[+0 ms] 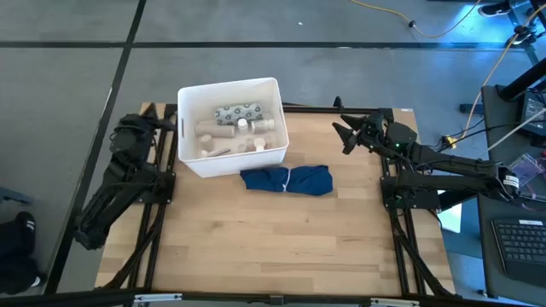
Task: Pick & place medical supplies in basket/bin
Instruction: Return to Home Position
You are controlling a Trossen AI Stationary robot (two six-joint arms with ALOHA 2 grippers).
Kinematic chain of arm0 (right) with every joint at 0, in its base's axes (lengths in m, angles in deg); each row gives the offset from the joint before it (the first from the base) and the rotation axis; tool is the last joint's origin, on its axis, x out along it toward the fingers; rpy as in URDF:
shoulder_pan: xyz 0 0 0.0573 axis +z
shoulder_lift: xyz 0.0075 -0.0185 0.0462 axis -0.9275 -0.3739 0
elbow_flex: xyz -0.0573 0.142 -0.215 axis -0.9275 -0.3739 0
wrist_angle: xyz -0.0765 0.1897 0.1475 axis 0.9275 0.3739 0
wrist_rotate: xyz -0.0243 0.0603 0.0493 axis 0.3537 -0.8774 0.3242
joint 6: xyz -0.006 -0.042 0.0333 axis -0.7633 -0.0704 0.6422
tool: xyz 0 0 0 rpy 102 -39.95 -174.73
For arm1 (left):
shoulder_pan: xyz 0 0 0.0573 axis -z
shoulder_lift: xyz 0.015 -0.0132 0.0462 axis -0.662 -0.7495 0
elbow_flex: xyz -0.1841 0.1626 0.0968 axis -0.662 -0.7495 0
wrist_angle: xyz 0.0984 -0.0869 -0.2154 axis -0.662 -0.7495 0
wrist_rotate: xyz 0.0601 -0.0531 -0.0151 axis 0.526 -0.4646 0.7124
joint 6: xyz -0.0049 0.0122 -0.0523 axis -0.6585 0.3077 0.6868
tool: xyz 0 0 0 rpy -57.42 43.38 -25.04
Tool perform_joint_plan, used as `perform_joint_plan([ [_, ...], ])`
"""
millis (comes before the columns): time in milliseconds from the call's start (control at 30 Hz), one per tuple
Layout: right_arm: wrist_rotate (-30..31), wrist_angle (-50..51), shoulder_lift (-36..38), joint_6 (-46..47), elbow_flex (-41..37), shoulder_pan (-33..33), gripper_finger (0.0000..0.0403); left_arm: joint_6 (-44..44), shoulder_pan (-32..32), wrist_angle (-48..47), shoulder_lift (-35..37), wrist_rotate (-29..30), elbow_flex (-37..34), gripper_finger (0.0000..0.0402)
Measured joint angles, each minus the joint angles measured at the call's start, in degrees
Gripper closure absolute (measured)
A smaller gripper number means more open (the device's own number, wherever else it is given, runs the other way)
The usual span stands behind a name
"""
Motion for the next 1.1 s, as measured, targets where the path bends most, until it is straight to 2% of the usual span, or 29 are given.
perform_joint_plan([
  [67, 0.0, 0.0, 0.0, -0.02, 0.0, 0.0, 0.0147, -0.9, -0.04, -4.3, 0.0, 6.67, 0.31, 0.04],
  [100, 0.0, 0.0, 0.0, -0.05, 0.0, -0.02, 0.0147, -0.89, -0.04, -6.05, 0.0, 8.02, 0.25, 0.04],
  [300, 0.0, 0.31, 0.0, -0.24, 0.0, -0.09, 0.0147, 3.94, 0.0, -9.48, -0.09, 5.13, -2.0, 0.0397],
  [433, 0.0, 0.33, 0.0, -0.16, 0.02, -0.09, 0.0147, 5.74, -0.03, -11.63, -0.09, 11.21, -4.35, 0.04],
  [500, 0.0, 0.33, 0.0, -0.01, 0.02, -0.09, 0.0147, 5.72, -0.02, -11.36, -0.09, 11.2, -5.29, 0.0398],
  [867, 0.02, 0.37, 0.0, -0.1, 0.02, -0.09, 0.0147, 7.86, 0.02, -8.02, -1.11, -12.29, -9.98, 0.0397],
  [933, 0.04, 0.39, 0.0, -0.19, 0.04, -0.11, 0.0147, 7.8, 0.02, -6.67, -1.07, -14.5, -9.99, 0.0397],
  [1100, 0.02, 0.98, 0.0, -1.84, 0.09, -0.11, 0.0147, 5.61, 0.04, -7.71, -1.07, -15.51, -10.0, 0.0399],
])
